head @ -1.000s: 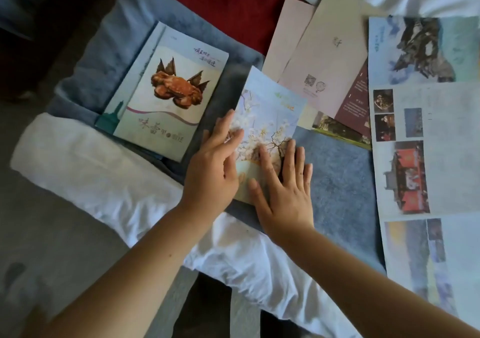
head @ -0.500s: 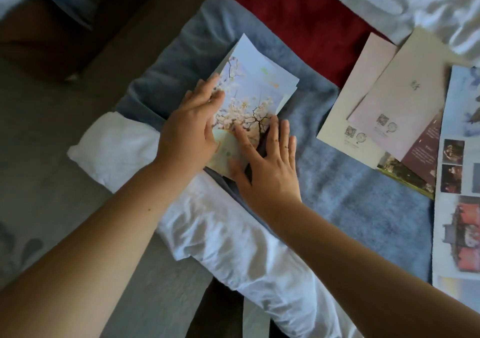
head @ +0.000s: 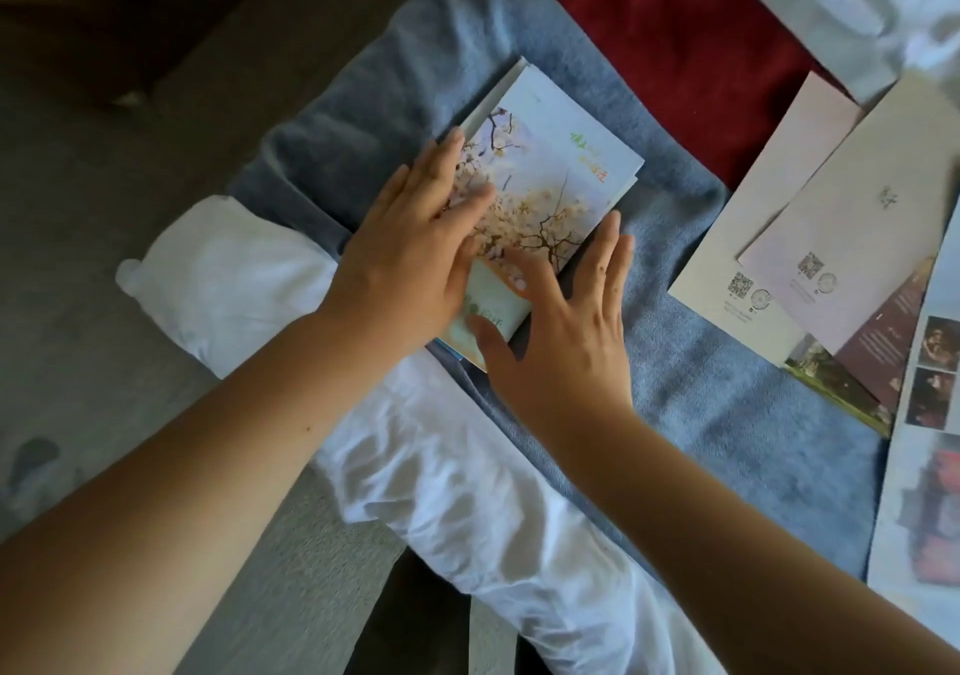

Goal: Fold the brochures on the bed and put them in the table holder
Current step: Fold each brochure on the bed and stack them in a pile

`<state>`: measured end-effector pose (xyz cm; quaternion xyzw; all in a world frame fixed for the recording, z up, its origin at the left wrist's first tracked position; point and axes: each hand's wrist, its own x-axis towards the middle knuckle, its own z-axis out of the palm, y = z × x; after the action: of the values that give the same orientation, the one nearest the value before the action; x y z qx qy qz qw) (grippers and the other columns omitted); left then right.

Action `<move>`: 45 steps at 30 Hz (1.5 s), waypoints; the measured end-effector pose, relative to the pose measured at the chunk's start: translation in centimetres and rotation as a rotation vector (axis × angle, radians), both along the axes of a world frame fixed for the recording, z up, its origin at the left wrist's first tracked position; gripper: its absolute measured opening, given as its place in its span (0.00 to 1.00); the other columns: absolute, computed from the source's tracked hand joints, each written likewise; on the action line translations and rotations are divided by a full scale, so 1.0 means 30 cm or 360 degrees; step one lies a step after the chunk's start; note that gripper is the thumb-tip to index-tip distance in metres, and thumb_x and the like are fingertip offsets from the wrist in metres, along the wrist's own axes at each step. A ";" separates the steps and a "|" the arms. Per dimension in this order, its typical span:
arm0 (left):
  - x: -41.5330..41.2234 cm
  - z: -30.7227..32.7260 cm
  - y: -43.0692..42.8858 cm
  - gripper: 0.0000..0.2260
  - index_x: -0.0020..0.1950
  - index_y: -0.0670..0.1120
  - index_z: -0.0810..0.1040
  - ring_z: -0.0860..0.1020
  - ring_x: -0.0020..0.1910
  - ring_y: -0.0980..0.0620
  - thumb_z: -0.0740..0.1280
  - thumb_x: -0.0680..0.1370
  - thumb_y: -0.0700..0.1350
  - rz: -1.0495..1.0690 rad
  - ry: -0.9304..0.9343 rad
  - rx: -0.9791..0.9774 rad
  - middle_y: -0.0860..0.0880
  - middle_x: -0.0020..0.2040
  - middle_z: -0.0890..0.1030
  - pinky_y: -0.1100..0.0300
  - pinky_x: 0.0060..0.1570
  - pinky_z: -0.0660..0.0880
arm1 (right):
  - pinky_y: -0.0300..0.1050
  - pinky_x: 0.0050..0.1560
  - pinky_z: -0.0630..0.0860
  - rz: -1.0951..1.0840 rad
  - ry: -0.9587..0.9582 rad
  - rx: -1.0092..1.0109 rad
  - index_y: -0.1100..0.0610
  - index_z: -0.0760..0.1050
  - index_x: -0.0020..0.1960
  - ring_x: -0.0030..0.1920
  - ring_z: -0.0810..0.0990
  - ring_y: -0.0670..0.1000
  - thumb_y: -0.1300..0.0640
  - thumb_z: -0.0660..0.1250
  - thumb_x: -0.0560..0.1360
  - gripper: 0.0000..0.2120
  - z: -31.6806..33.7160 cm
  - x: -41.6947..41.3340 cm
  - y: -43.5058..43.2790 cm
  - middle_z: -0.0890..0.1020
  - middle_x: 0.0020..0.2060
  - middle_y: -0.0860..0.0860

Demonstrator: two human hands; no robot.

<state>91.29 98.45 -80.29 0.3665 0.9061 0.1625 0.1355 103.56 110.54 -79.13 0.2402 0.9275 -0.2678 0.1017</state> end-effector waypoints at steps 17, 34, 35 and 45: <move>-0.007 0.046 0.154 0.36 0.84 0.46 0.40 0.44 0.83 0.43 0.61 0.85 0.49 -0.0149 -0.0327 -0.0998 0.45 0.84 0.39 0.50 0.78 0.57 | 0.49 0.42 0.69 0.0685 -0.0822 0.0396 0.57 0.72 0.70 0.61 0.77 0.59 0.47 0.75 0.75 0.29 0.032 -0.299 0.107 0.72 0.63 0.55; 0.175 0.043 0.058 0.41 0.80 0.37 0.62 0.63 0.77 0.30 0.74 0.70 0.31 -0.0274 0.0165 -0.0758 0.37 0.82 0.58 0.32 0.67 0.70 | 0.50 0.81 0.45 0.0853 -0.0309 -0.0112 0.54 0.48 0.84 0.83 0.47 0.51 0.54 0.59 0.84 0.33 0.063 0.029 0.358 0.51 0.83 0.49; 0.222 0.048 0.087 0.43 0.79 0.37 0.64 0.65 0.76 0.31 0.75 0.66 0.29 -0.0328 0.0187 -0.0731 0.38 0.82 0.60 0.32 0.65 0.71 | 0.49 0.81 0.43 0.0784 -0.0249 -0.0085 0.54 0.48 0.84 0.83 0.47 0.51 0.56 0.58 0.84 0.32 0.069 0.104 0.410 0.51 0.83 0.49; 0.799 0.053 0.561 0.30 0.82 0.38 0.58 0.63 0.79 0.39 0.61 0.82 0.46 -0.0603 0.0092 -0.0269 0.40 0.83 0.56 0.43 0.73 0.67 | 0.58 0.78 0.33 -0.0353 -0.0467 0.0091 0.42 0.29 0.81 0.77 0.23 0.55 0.60 0.59 0.84 0.42 0.043 0.956 0.788 0.24 0.78 0.45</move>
<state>115.26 115.28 -78.72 0.5222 0.8349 0.0468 0.1678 132.24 134.19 -77.83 0.3803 0.8778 -0.2129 0.1990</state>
